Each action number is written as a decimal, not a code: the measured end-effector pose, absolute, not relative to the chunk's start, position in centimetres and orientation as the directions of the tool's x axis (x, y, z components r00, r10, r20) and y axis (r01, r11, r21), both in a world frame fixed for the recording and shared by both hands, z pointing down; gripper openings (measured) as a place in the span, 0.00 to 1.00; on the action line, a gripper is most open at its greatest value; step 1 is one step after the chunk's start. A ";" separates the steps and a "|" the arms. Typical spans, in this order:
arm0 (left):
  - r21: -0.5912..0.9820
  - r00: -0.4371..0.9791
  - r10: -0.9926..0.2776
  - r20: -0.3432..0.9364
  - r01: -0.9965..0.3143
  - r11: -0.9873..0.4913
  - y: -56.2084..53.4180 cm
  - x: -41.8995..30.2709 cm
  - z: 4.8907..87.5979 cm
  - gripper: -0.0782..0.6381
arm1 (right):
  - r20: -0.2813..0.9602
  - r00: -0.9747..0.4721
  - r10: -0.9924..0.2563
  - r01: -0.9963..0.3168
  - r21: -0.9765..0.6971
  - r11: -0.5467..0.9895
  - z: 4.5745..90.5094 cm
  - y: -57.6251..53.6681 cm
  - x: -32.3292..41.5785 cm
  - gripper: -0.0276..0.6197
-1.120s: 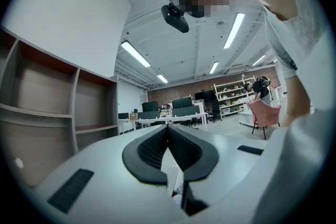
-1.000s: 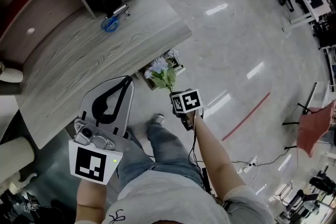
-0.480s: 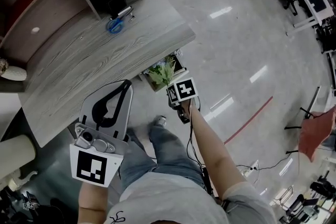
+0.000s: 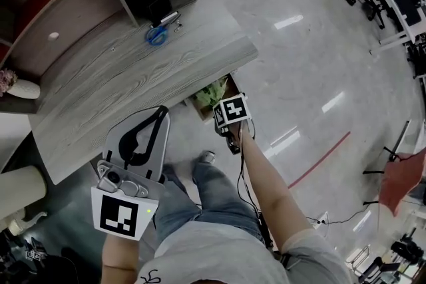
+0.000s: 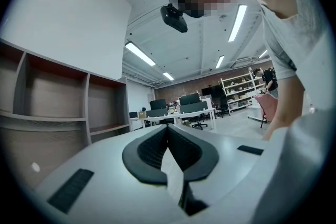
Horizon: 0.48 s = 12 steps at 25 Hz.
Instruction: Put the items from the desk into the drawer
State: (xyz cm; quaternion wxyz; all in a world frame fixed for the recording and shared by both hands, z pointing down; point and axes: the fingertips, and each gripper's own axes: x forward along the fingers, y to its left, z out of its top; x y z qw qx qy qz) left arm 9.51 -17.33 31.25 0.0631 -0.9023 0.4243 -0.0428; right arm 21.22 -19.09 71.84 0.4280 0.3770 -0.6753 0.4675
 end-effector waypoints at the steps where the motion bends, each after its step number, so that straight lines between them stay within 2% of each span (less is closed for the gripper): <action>1: -0.152 0.632 -0.775 0.026 -0.764 -0.627 -17.5 9.3 31.3 0.12 | 0.933 -0.344 -0.104 -0.910 -0.304 0.283 72.0 -19.3 21.1 0.09; 8: -0.156 0.609 -0.793 0.031 -0.780 -0.605 -18.4 8.3 31.4 0.12 | 0.929 -0.357 -0.102 -0.891 -0.306 0.335 72.9 -20.1 19.8 0.13; 12: -0.152 0.612 -0.790 0.032 -0.778 -0.609 -19.0 8.0 31.6 0.12 | 0.898 -0.408 -0.164 -0.875 -0.333 0.351 72.4 -20.7 18.5 0.17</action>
